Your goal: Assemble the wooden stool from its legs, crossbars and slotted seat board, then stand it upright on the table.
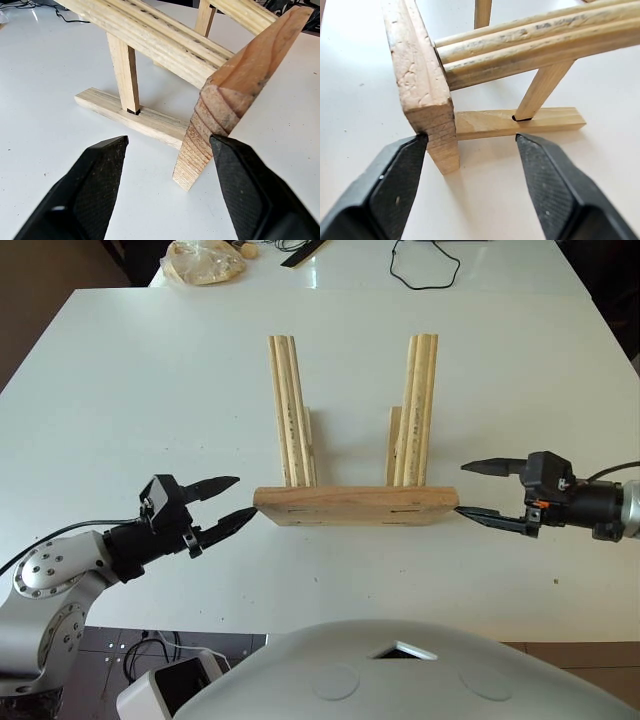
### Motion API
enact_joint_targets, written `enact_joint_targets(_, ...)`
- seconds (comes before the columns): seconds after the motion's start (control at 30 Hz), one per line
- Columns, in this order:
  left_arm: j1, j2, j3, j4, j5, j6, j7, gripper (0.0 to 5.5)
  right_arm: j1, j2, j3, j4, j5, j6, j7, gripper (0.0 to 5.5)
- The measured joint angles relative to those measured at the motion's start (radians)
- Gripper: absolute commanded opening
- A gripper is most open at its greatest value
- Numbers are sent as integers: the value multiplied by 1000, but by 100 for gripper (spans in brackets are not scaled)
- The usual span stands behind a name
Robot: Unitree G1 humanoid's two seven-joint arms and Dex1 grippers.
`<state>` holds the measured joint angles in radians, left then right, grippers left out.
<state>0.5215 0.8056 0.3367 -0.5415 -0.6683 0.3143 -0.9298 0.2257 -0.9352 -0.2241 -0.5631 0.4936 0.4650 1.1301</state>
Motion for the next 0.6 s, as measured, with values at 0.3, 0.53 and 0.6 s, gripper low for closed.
enact_joint_targets(0.3, -47, 24, -1, 102, 56, -45, -118, 304, -37, -19, 36, 190, 12, -67, 130, 325)
enact_joint_targets(0.53, -64, 28, -140, 328, 321, -268, -175, 304, -79, -14, 187, 390, -136, -246, 203, 325)
enact_joint_targets(0.6, -88, 14, -223, 386, 400, -353, -185, 304, -102, 16, 240, 435, -187, -308, 197, 325)
